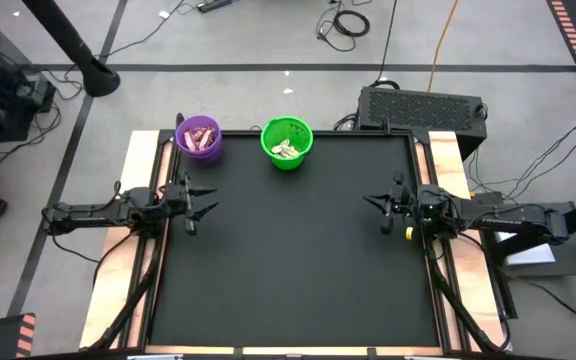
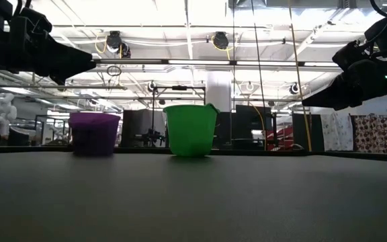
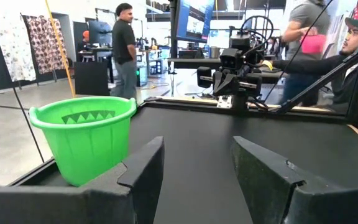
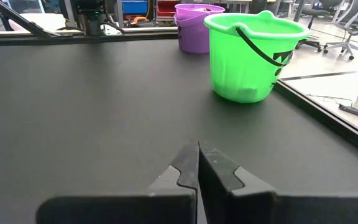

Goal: Sort candy by brand, put in halloween buckets
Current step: Return to Home Position

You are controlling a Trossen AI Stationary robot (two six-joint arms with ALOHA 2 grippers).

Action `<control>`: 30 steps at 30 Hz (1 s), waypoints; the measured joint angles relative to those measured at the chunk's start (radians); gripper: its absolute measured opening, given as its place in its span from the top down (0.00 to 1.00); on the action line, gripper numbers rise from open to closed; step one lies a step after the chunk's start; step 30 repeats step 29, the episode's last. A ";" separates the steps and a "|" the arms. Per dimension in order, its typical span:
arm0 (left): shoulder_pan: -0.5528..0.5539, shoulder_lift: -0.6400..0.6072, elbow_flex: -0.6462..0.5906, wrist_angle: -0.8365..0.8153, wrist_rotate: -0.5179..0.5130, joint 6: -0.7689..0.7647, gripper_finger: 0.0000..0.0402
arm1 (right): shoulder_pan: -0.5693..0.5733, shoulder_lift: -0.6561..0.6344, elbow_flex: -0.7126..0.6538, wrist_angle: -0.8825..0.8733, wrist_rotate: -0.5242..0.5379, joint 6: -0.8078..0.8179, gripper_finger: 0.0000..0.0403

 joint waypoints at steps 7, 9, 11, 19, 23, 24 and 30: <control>0.000 0.000 0.000 0.000 0.000 0.000 0.52 | 0.000 0.000 0.000 0.000 0.000 0.000 1.00; 0.000 0.000 0.000 0.000 0.000 0.000 0.52 | 0.000 0.000 0.000 0.000 0.000 0.000 1.00; 0.000 0.000 0.000 0.000 0.000 0.000 0.52 | 0.000 0.000 0.000 0.000 0.000 0.000 1.00; 0.000 0.000 0.000 0.000 0.000 0.000 0.52 | 0.000 0.000 0.000 0.000 0.000 0.000 1.00; 0.000 0.000 0.000 0.000 0.000 0.000 0.52 | 0.000 0.000 0.000 0.000 0.000 0.000 1.00; 0.000 0.000 0.000 0.000 0.000 0.000 0.52 | 0.000 0.000 0.000 0.000 0.000 0.000 1.00; 0.000 0.000 0.000 0.000 0.000 0.000 0.52 | 0.000 0.000 0.000 0.000 0.000 0.000 1.00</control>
